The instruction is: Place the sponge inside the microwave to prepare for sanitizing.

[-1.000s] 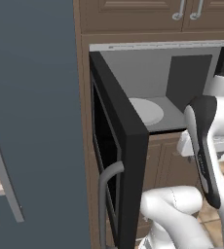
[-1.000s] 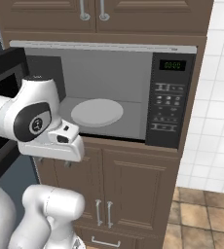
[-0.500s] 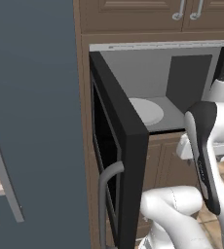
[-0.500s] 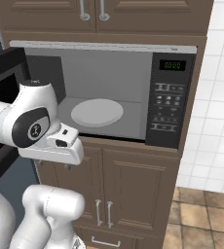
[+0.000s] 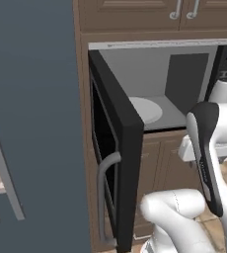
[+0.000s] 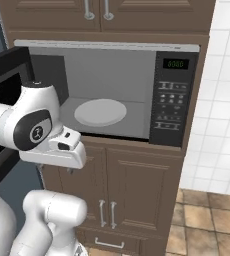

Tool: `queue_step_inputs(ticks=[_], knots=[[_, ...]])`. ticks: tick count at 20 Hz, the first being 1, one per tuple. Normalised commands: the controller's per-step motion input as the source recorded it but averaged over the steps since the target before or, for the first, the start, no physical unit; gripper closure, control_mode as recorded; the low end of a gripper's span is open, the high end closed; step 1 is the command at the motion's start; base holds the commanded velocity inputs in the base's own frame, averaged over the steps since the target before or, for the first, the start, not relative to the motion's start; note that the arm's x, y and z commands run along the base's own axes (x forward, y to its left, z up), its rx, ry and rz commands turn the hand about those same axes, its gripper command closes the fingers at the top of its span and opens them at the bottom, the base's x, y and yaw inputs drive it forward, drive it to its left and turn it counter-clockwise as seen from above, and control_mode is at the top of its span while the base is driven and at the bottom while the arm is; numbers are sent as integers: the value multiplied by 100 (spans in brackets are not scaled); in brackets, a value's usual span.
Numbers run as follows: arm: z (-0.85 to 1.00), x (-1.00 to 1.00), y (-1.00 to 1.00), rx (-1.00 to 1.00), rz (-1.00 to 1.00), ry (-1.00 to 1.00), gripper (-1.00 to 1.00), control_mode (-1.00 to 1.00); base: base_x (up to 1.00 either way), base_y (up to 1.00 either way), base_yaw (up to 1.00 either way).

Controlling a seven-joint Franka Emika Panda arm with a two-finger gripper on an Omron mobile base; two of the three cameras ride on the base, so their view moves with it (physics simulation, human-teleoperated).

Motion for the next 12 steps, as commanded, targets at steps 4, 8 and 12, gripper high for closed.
queue_step_inputs(ticks=[4,8,12], knots=[[0,0,0,0,0,0,-100,100,-73,0,-11],[0,0,0,0,0,0,-100,100,-67,4,-13],[0,0,0,0,0,0,-100,100,-66,19,-13]])
